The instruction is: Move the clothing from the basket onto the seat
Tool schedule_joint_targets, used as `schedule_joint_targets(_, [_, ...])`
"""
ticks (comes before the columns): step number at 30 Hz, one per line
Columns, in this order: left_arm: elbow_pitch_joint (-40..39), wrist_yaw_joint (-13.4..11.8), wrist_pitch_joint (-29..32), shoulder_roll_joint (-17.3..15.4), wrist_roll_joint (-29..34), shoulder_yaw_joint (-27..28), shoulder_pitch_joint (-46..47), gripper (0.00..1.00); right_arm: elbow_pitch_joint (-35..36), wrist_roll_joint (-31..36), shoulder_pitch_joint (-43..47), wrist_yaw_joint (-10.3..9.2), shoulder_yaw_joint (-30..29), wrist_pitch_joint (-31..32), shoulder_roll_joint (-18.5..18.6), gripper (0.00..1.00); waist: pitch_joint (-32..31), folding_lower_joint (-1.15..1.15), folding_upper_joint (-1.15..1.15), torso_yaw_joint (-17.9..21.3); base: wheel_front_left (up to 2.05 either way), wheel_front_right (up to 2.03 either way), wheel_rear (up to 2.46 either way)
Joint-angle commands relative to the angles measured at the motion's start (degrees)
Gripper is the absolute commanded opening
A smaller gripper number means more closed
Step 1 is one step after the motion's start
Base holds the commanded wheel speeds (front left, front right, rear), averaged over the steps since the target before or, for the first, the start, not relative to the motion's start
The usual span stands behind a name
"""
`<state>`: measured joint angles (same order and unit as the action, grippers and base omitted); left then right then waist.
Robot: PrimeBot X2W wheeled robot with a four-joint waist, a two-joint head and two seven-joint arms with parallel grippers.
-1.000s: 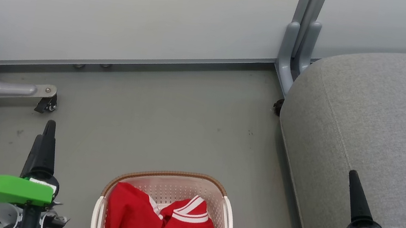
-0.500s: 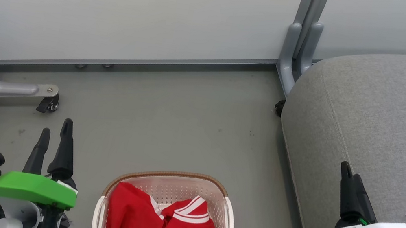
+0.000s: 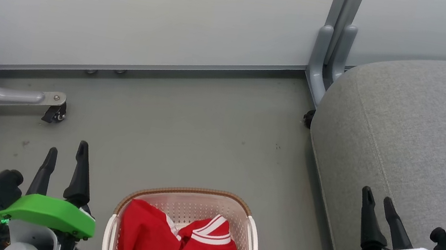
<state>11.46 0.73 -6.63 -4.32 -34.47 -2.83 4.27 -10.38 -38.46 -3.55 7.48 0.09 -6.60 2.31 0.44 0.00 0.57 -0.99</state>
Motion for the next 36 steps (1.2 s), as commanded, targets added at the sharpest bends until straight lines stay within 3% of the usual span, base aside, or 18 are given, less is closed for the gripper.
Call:
schedule_joint_targets(1, [-0.2,-0.3,-0.6,-0.7,2.1,-0.4,1.0,1.00,0.2,2.2,-0.3,0.03,0.2,-0.6,0.4,1.00,0.0,0.00,-0.28,0.0,0.00,0.00,0.00])
schedule_joint_targets(13, [1.8,-1.8,-2.5,-1.5,9.4,-2.6,1.7,1.00,-2.6,13.5,-1.2,0.03,0.6,-2.5,0.5,1.00,-0.1,0.00,-0.33,-0.3,0.00,0.00,0.00])
schedule_joint_targets(36, [3.1,-3.8,-5.5,-2.5,20.6,-5.9,2.5,1.00,-3.4,27.2,-1.8,0.02,1.3,-5.5,0.6,1.00,-0.2,0.00,-0.43,-0.9,0.00,0.00,0.00])
